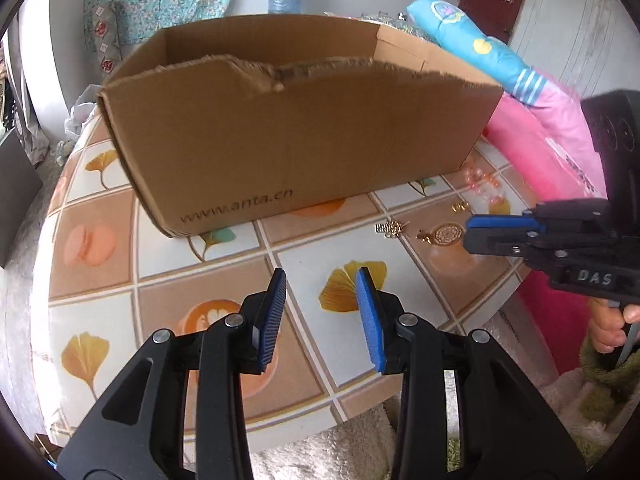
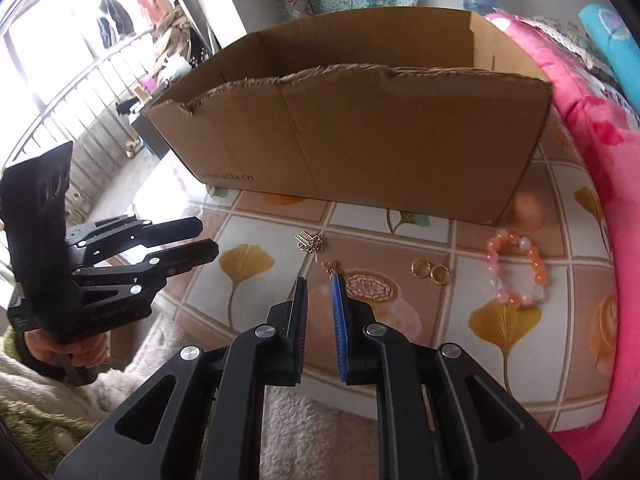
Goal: Organize jewelry
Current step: 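Close the right gripper on the gold filigree charm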
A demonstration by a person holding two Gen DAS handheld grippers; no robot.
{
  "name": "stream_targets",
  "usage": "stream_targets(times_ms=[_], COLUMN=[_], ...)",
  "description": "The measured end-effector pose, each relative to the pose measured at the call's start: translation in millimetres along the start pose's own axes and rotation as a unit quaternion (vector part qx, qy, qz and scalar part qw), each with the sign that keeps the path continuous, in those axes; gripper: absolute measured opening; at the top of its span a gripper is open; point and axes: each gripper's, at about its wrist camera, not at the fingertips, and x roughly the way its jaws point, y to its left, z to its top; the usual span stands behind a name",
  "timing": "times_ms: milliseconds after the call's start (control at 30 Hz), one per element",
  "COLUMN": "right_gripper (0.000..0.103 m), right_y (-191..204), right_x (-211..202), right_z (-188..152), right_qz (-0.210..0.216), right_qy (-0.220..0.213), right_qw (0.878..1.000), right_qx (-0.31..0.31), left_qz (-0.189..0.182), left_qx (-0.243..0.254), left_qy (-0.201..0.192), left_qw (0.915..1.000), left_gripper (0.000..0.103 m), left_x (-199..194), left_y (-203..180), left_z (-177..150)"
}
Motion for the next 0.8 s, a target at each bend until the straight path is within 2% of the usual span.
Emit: stream_targets(times_ms=[333, 800], right_gripper=[0.013, 0.013], right_y=[10.2, 30.8], right_x=[19.5, 36.0], right_z=[9.2, 21.6], right_qz=[-0.025, -0.048], right_qy=[0.024, 0.037], right_qw=[0.999, 0.993], right_qx=[-0.027, -0.105], left_qz=[0.01, 0.005], left_qx=[0.027, 0.022], left_qy=[0.006, 0.005], left_qw=[0.9996, 0.9997], left_gripper=[0.035, 0.035], left_x=[10.0, 14.3], left_y=[-9.6, -8.9], left_z=[-4.7, -5.5])
